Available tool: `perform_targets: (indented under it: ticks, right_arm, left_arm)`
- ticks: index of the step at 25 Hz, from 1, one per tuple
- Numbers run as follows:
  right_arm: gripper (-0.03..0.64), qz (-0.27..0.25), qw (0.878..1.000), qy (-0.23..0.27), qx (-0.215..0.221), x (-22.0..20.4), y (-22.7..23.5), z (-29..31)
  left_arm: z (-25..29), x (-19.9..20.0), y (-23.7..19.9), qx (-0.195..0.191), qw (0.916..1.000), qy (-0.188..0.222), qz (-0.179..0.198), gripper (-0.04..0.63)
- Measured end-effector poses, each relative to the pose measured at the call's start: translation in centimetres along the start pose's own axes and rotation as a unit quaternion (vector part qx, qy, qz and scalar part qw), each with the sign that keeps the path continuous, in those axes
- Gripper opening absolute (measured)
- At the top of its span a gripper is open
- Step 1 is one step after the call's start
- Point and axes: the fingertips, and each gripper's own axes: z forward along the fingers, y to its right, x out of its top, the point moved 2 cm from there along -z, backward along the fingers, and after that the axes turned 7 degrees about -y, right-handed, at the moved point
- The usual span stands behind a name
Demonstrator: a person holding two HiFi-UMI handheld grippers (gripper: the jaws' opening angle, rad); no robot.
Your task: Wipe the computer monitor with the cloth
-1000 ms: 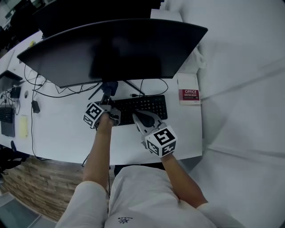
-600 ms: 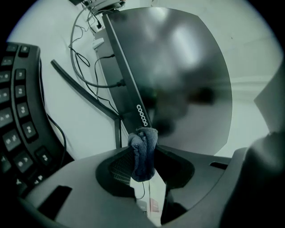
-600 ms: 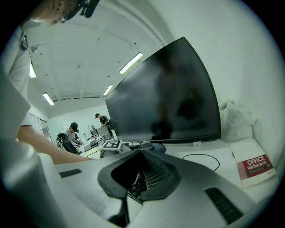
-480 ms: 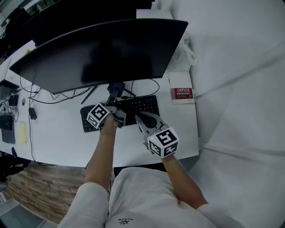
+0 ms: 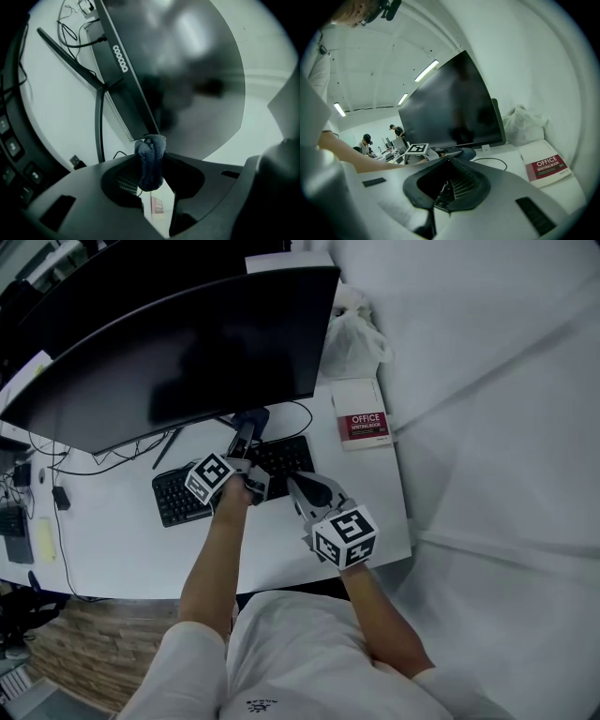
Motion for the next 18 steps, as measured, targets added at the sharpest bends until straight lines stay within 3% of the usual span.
perform_targets:
  ticks: [11, 18]
  right_arm:
    - [0.020, 0.019, 0.999, 0.015, -0.045, 0.2, 4.4, -1.7]
    - [0.020, 0.034, 0.997, 0.019, -0.066, -0.2, 6.5, -3.1]
  left_arm:
    - [4.6, -3.9, 2.4, 0.005, 0.9964, -0.067, 0.051, 0.132]
    - [7.5, -6.5, 3.9, -0.006, 0.9925, -0.103, 0.064, 0.132]
